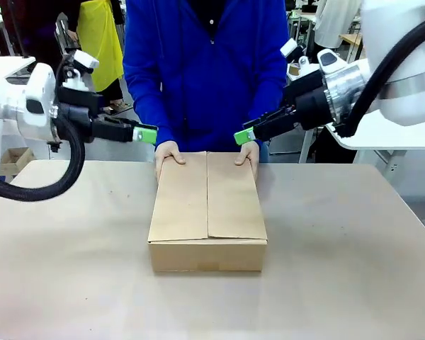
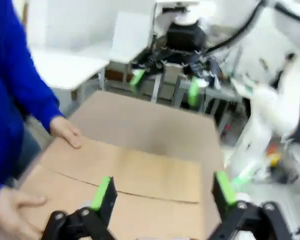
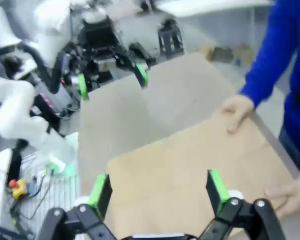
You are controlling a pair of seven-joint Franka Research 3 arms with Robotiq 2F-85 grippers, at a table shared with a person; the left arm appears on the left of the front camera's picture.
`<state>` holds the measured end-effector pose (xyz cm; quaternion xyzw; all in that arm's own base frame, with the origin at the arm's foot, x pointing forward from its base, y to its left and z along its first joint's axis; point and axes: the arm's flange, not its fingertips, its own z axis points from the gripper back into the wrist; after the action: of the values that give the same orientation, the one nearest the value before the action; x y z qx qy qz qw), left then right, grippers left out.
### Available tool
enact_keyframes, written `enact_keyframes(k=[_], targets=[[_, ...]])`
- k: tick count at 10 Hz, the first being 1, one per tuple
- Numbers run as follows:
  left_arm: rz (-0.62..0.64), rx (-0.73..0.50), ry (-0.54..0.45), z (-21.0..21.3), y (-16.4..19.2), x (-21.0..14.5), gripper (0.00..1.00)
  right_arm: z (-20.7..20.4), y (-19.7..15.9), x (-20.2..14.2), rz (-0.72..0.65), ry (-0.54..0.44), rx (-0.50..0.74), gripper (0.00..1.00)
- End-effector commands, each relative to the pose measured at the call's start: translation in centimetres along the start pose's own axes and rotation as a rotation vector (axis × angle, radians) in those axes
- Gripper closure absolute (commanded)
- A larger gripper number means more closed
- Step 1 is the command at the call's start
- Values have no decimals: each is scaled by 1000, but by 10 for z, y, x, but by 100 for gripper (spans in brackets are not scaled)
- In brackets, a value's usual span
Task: Pack the gift set into the box.
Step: Press and hold the closed box until the human finishes sealing it.
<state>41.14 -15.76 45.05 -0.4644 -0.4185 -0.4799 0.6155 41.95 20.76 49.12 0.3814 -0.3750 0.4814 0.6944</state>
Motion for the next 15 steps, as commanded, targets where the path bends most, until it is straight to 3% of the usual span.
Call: enact_keyframes(k=[1,2,4,6,10,15], targets=[[-276,15,-40,-15,31,-44,0,-40,-37,-46,351,-250,138,0],[-300,18,-59,-20,42,-57,0,-57,-47,-58,340,-207,135,0],[-225,3,-93,-34,56,-74,0,-96,-73,-97,248,-100,187,0],[-154,-5,-80,-48,67,-88,0,-109,-85,-122,209,-77,157,0],[-79,-77,-10,-62,80,-113,0,-99,-93,-140,143,-125,172,0],[-58,-8,110,-73,92,-128,0,-82,-93,-160,58,-129,212,0]])
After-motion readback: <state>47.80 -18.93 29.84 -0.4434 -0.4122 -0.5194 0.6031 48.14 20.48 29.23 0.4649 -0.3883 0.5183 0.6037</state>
